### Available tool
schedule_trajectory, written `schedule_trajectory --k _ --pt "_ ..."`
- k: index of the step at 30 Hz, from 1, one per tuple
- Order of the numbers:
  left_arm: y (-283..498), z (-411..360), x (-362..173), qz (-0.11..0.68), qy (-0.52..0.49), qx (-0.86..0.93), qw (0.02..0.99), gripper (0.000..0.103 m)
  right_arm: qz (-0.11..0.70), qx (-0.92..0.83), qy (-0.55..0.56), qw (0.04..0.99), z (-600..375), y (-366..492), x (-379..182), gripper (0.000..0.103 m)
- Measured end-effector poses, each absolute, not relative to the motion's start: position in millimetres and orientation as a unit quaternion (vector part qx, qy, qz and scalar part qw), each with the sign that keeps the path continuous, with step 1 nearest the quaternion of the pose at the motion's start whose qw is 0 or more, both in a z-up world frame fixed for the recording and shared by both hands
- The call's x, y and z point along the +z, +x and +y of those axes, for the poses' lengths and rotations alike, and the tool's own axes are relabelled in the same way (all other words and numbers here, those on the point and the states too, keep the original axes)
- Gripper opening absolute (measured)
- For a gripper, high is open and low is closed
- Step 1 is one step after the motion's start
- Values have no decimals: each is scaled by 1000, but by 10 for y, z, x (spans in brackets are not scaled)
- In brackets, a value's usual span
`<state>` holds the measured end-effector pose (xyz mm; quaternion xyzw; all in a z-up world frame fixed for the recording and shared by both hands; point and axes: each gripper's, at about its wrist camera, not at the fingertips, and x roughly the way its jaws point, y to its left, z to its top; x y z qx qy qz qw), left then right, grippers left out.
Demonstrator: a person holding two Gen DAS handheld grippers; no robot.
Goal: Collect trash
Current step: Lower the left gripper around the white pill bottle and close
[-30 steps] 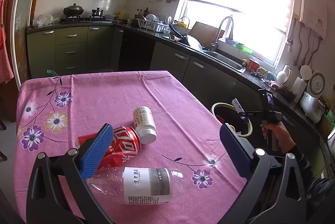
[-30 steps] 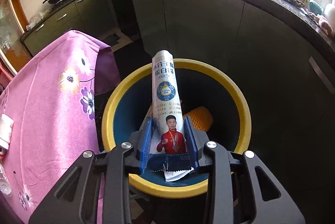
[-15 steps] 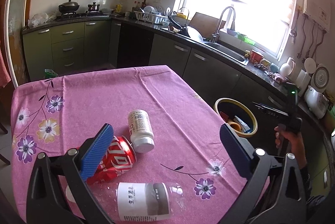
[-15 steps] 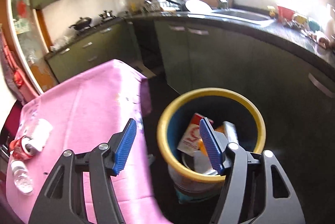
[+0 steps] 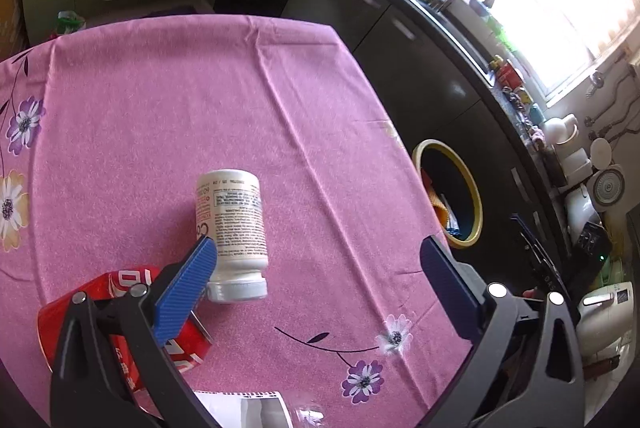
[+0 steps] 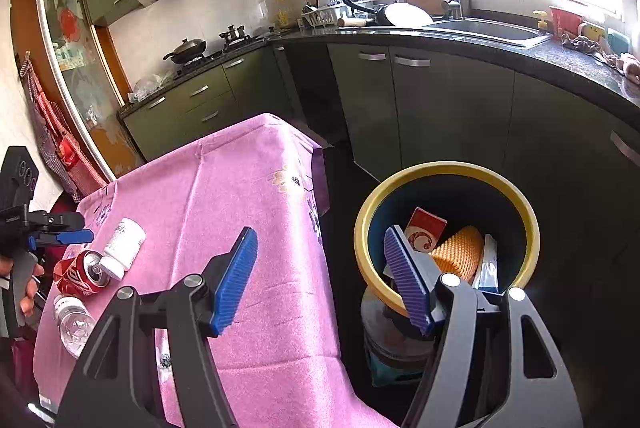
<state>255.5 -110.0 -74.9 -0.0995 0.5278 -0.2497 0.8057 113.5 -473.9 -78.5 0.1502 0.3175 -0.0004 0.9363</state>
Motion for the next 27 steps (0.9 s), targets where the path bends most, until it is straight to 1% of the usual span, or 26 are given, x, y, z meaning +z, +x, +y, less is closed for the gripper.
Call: schedule_trajectory --k 4,7,11,17,18,19,22,24,26,27 --pt "2692 -1153 -729 540 -32 -189 820 97 320 4 158 934 -4792 1153 -862 66" --pt "2784 -1152 -768 563 -3 -144 814 97 325 9 161 932 -4784 1195 -910 66" --pt "2879 -1107 -895 597 -3 -98 796 97 328 20 163 930 -4739 1228 -959 66" --pt "2919 -1188 -985 610 -17 -109 785 95 329 29 167 929 -4725 1234 -1002 66" --pt "2922 -1209 -1006 615 -19 -110 781 90 328 30 167 929 -4729 1229 -1006 66" --pt "2919 -1227 -1029 621 -17 -110 776 82 328 30 168 929 -4733 1225 -1011 66" --pt "2923 -1265 -1102 633 -9 -101 767 68 327 32 172 929 -4735 1211 -1029 66" --pt "2934 -1272 -1147 640 -4 -93 763 60 328 34 173 928 -4747 1208 -1031 66" --pt "2939 -1274 -1177 645 0 -90 759 58 328 36 175 928 -4752 1208 -1039 66" --pt "2937 -1277 -1185 646 3 -89 758 53 328 38 176 927 -4755 1206 -1044 66"
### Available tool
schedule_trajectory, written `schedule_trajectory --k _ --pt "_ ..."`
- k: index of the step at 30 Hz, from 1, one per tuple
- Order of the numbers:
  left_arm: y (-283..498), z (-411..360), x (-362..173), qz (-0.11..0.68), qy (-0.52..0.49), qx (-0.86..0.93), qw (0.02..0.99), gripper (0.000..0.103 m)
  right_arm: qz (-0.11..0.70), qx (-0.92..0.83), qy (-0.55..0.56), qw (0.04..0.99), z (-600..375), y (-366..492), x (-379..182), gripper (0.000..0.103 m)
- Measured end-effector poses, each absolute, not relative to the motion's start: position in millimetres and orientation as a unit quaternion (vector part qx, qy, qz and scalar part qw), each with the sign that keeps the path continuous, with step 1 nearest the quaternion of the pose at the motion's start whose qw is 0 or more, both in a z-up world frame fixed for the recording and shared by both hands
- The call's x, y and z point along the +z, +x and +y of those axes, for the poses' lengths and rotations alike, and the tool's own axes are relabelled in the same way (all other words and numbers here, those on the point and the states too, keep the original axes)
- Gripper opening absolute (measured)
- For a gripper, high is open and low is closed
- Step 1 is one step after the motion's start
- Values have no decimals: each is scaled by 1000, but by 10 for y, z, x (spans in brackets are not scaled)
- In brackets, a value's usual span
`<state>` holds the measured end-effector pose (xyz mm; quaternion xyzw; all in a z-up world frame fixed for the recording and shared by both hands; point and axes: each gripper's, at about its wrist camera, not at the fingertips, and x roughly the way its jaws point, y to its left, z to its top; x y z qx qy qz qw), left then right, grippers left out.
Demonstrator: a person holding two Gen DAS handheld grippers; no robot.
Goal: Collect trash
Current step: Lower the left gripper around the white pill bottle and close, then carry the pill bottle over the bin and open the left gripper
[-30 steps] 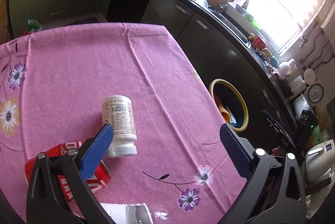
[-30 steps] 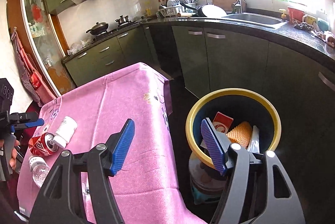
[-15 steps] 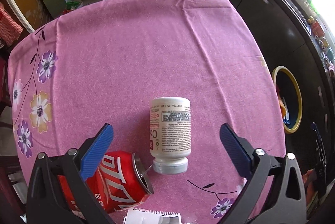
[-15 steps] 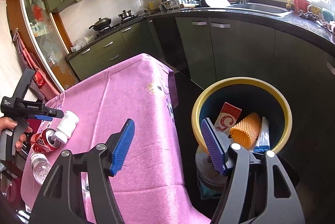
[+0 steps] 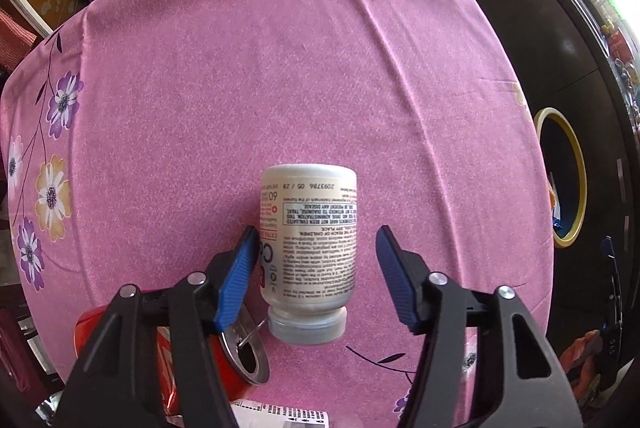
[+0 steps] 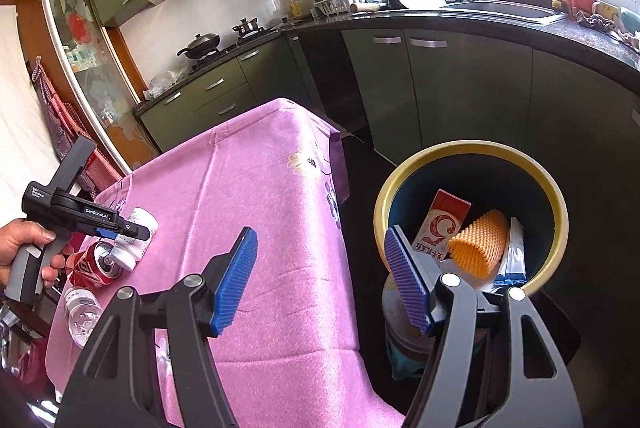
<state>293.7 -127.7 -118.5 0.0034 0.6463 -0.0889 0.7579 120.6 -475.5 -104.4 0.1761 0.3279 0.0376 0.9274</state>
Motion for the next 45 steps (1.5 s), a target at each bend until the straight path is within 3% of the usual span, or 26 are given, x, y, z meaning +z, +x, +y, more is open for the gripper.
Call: schedule_trajectory --k 5,20,28,36,45 --pt "2935 -1261 -1190 650 13 -84 755 45 326 40 181 927 -4768 1193 -1063 66" --pt "3006 -1355 -1290 664 17 -95 741 45 328 44 182 926 -4747 1165 -1058 66" --pt "2919 -1500 -1116 628 54 -118 767 45 323 40 184 928 -4807 1118 -1029 66" --pt "2615 -2008 -596 549 123 -180 807 45 325 19 187 927 -4941 1001 -1063 66" --pt "2388 -3039 -402 513 151 -284 796 45 322 -33 187 927 -5274 607 -1085 66"
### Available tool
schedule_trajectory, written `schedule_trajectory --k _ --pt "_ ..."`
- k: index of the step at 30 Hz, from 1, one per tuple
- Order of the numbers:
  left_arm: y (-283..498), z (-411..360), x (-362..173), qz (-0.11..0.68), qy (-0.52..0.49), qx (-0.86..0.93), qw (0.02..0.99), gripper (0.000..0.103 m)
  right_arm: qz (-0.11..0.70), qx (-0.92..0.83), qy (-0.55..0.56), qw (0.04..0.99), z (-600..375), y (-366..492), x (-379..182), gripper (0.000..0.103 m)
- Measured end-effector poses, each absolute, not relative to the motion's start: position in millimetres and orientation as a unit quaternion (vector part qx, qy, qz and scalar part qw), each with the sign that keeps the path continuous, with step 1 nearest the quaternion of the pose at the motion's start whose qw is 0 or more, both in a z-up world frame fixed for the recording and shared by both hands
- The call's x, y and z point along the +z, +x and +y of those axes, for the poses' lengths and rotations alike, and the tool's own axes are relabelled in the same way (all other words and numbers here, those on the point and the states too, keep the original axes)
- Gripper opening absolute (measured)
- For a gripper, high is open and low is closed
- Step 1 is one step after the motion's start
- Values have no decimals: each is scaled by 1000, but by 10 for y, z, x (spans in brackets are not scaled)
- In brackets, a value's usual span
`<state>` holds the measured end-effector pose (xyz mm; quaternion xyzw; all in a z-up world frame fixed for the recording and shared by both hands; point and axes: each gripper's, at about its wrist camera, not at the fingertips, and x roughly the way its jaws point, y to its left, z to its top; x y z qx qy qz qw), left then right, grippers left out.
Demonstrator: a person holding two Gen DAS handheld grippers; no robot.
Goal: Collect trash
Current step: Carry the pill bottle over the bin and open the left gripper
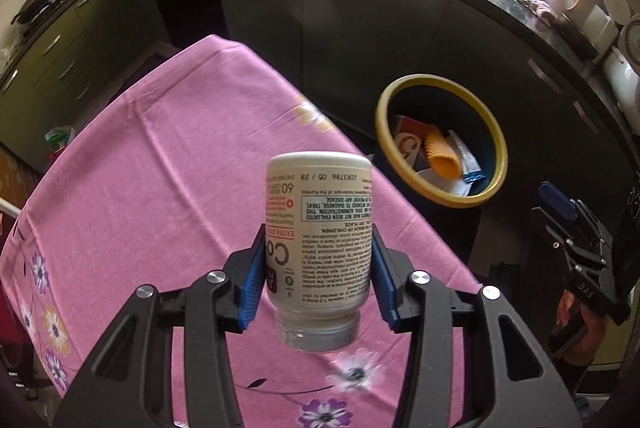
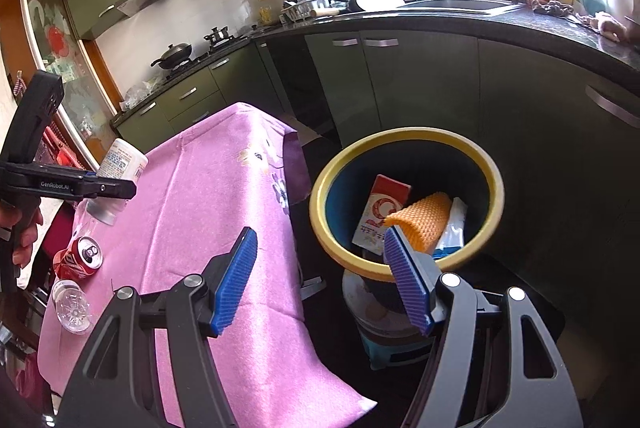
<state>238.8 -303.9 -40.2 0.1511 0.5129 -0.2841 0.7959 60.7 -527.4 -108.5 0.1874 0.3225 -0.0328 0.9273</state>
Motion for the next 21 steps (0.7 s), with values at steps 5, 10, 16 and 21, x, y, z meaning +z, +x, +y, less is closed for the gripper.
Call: schedule_trajectory --k 5,10,16,21 --pt "2340 -3853 -396 489 164 -348 783 45 313 -76 199 926 -5577 363 -1085 66" --pt "2415 -4621 -630 490 177 -381 764 45 315 -105 214 919 -5853 184 -1144 66" --pt "2631 -5192 -1055 504 185 -377 755 48 321 -125 225 911 -6033 34 -1229 66" --pt "2725 -5246 -1065 487 173 -374 770 67 321 -122 228 911 -6031 18 -1237 66"
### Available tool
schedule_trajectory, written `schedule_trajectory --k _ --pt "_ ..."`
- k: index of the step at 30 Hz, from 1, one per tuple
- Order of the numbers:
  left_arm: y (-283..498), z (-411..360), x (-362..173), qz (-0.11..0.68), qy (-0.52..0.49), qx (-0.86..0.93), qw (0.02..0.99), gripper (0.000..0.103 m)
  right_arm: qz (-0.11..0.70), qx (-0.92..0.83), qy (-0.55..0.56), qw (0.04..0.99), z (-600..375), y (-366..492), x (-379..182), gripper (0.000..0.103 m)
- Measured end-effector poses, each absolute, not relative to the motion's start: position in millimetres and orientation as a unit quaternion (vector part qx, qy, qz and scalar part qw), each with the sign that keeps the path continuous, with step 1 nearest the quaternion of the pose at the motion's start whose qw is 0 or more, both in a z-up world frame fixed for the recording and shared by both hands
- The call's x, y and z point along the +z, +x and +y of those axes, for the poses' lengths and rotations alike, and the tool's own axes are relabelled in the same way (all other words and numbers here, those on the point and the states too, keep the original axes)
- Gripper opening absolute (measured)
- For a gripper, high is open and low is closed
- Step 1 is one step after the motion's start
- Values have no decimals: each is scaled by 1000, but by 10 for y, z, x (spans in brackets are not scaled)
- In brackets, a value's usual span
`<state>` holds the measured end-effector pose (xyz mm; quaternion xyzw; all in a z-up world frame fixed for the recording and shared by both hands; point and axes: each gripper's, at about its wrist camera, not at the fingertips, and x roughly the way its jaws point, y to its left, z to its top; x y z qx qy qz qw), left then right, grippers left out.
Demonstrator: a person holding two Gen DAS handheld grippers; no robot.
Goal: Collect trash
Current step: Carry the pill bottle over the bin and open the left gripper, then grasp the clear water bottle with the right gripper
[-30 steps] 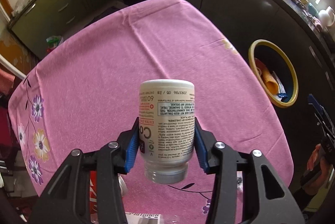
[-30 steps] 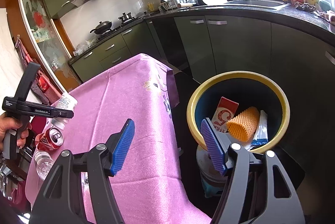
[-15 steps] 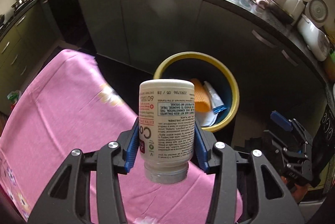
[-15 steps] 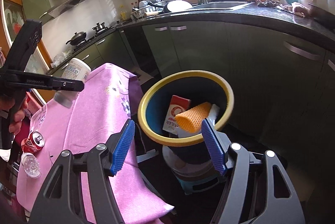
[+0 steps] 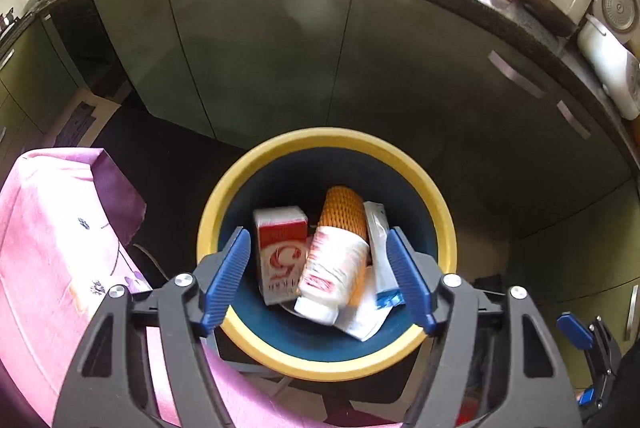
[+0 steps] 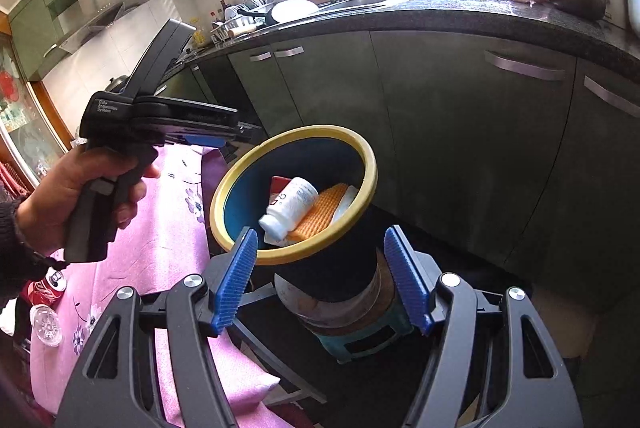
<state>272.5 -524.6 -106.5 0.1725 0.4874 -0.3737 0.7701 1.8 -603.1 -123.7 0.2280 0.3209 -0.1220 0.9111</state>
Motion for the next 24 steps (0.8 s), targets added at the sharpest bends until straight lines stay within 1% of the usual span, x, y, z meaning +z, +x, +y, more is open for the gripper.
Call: schedule_trajectory --k 2,6,8,10,12,13,15,18,24 --pt "2674 -5114 -903 480 156 -391 770 68 322 -117 226 912 -6008 30 -1238 66" --pt "2423 -4639 -423 453 101 -431 774 79 325 -101 222 914 -5921 120 -1234 66" --pt "2251 -4339 -200 433 77 -449 778 81 329 -84 216 915 -5845 185 -1226 66" --pt "2072 -3984 -16 412 58 -460 784 89 332 -59 208 918 -5733 249 -1211 66" --pt "1909 -3628 136 391 42 -465 793 90 338 -28 192 921 -5579 323 -1177 66" --pt "1825 -3409 205 378 34 -463 801 93 343 -10 179 922 -5486 367 -1157 66" --pt "1670 -2982 308 357 17 -454 817 96 347 31 153 925 -5270 457 -1101 66" --pt "1462 -2371 400 340 -8 -433 835 96 351 90 122 924 -4913 551 -1040 67" --pt "1072 -1180 402 315 -53 -347 882 96 365 232 70 899 -4039 724 -998 67"
